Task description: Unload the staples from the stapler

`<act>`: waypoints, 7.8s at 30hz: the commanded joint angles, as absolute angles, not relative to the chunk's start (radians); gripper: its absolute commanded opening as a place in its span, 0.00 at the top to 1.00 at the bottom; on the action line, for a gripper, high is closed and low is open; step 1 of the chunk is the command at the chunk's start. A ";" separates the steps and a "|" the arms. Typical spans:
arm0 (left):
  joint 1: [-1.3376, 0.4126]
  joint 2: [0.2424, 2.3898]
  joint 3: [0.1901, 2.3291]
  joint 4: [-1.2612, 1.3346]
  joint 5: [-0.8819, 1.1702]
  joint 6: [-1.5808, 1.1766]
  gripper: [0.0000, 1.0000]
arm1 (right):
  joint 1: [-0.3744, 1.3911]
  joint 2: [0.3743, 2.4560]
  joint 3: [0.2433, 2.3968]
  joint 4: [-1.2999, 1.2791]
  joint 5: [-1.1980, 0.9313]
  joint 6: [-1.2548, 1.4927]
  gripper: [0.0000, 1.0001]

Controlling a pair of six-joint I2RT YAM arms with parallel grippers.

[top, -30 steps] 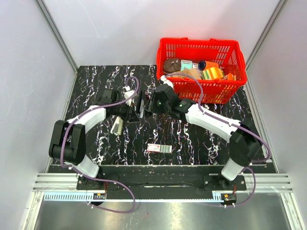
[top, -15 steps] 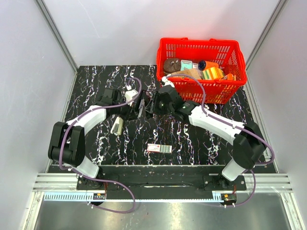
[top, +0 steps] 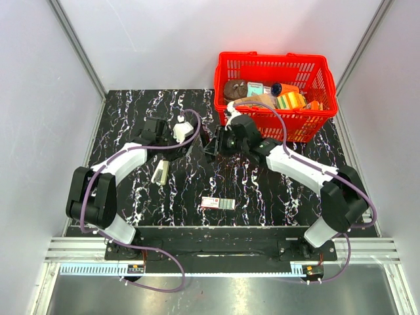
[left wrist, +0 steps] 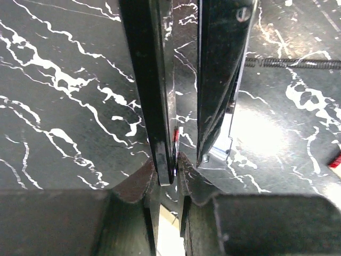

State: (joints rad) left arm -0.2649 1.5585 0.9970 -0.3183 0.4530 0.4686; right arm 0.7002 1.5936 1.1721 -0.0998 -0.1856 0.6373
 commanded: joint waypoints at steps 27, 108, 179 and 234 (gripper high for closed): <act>-0.511 1.543 0.667 0.343 -0.155 1.031 1.00 | 0.586 1.459 1.019 -0.114 -0.227 0.285 1.00; -0.420 1.407 0.913 -0.226 0.328 0.259 0.45 | 0.683 1.560 1.152 -0.181 0.178 0.446 0.08; -0.603 1.787 1.104 -0.373 0.055 0.137 0.51 | 0.680 1.424 1.048 -0.360 0.204 0.456 0.24; -0.308 1.517 1.204 -0.098 1.021 -0.419 0.97 | 0.680 1.147 0.896 -0.011 -0.052 0.483 0.27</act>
State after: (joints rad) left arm -0.3115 1.5414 1.2423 -0.3641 0.7288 -0.1246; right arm 0.6769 1.2018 0.9104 -0.2020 0.0856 0.4511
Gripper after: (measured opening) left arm 0.179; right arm 0.726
